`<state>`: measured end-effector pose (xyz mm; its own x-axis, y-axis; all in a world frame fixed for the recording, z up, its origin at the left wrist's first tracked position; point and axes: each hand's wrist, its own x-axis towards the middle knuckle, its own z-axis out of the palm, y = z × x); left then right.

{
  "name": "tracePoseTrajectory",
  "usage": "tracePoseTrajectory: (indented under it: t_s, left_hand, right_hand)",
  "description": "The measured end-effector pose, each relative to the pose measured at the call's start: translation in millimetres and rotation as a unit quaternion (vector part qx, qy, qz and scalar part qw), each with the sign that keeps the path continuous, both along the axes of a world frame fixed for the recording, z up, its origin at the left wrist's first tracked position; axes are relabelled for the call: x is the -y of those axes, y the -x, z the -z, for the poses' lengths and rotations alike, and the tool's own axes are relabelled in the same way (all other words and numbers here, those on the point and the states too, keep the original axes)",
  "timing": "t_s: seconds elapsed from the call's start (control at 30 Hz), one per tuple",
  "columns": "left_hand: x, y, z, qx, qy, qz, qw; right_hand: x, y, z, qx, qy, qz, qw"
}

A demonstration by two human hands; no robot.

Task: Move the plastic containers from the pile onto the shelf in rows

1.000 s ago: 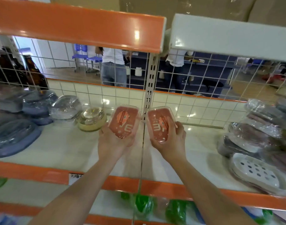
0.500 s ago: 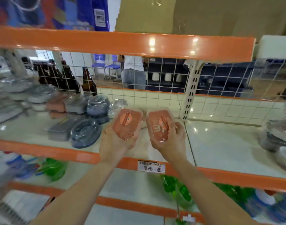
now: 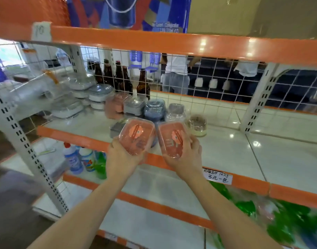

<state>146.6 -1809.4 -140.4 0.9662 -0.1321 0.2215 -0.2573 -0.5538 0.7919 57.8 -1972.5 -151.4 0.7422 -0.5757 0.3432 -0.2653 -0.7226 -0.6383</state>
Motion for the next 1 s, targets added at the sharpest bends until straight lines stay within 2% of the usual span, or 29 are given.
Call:
tracePoseTrajectory:
  t_s: [0.2,0.4,0.63,0.83,1.0]
  left_hand:
    - [-37,-22,3,-0.022,0.003,-0.051,0.998]
    - [-59,-58,-2,-0.019,0.016,-0.085,0.996]
    - [-64,-130,-16,-0.003,0.045,-0.102,0.994]
    - [-62,-185,-16,-0.015,0.044,-0.102,0.994]
    - [-61,-213,-12,-0.030,0.002,-0.098,0.995]
  right_hand:
    - [-30,-34,-1,-0.003,0.010,-0.053,0.999]
    - [-50,-85,-13,0.035,-0.003,-0.094,0.995]
    - [-35,-162,-28,0.013,-0.004,-0.096,0.995]
    - [-16,-220,-36,0.033,-0.011,-0.099,0.995]
    - [-19,-254,-35,0.081,-0.018,-0.125,0.989]
